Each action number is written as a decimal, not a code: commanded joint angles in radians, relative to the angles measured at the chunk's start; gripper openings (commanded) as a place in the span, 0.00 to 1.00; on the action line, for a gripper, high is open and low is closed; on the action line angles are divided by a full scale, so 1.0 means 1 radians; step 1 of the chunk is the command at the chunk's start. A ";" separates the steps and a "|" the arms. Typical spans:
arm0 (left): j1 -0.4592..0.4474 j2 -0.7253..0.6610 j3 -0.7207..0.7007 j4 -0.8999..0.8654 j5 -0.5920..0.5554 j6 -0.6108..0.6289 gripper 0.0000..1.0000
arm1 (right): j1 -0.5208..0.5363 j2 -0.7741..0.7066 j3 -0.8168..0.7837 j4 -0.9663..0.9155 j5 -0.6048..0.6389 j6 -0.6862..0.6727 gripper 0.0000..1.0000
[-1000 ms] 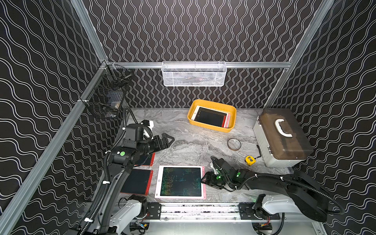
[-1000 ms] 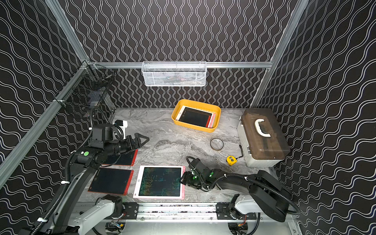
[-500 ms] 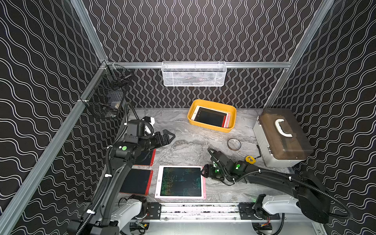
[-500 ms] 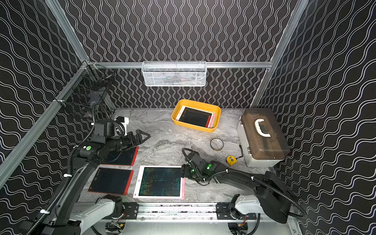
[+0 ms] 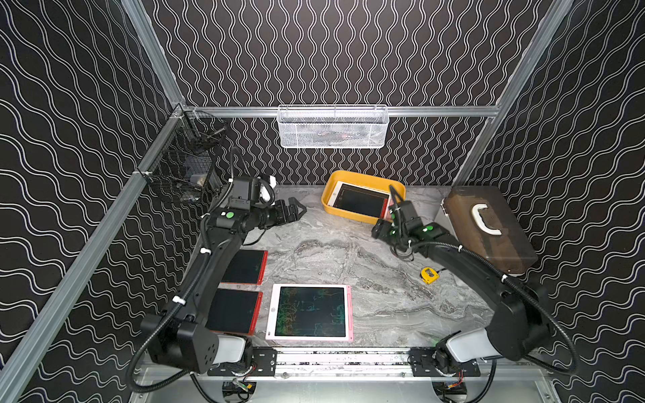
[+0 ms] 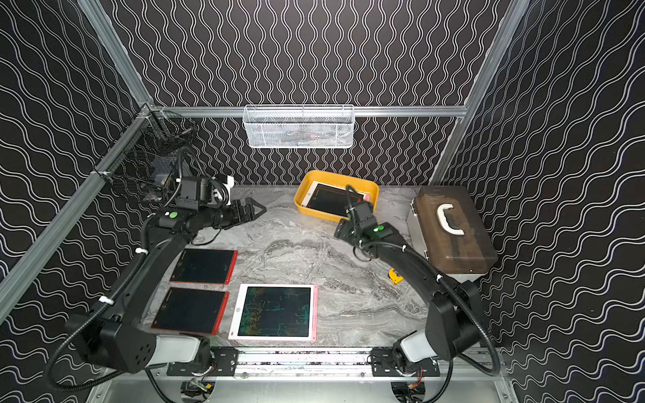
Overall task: Take out the writing tablet from the storage box
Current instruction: Move the storage box to the center of the board.
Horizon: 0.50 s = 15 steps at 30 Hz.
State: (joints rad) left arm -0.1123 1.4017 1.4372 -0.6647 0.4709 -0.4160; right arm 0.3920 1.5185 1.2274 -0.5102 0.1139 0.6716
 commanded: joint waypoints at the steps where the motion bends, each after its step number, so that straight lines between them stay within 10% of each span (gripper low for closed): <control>1: -0.003 0.065 0.048 0.035 -0.040 0.068 0.99 | -0.106 0.106 0.104 -0.020 -0.022 -0.092 0.83; 15: -0.007 0.301 0.174 0.094 -0.081 0.072 0.99 | -0.321 0.626 0.566 -0.002 -0.259 -0.183 0.81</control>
State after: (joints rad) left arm -0.1184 1.6726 1.5818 -0.6071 0.4088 -0.3668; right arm 0.0772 2.0918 1.7432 -0.4942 -0.0963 0.5220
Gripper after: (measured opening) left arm 0.988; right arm 0.806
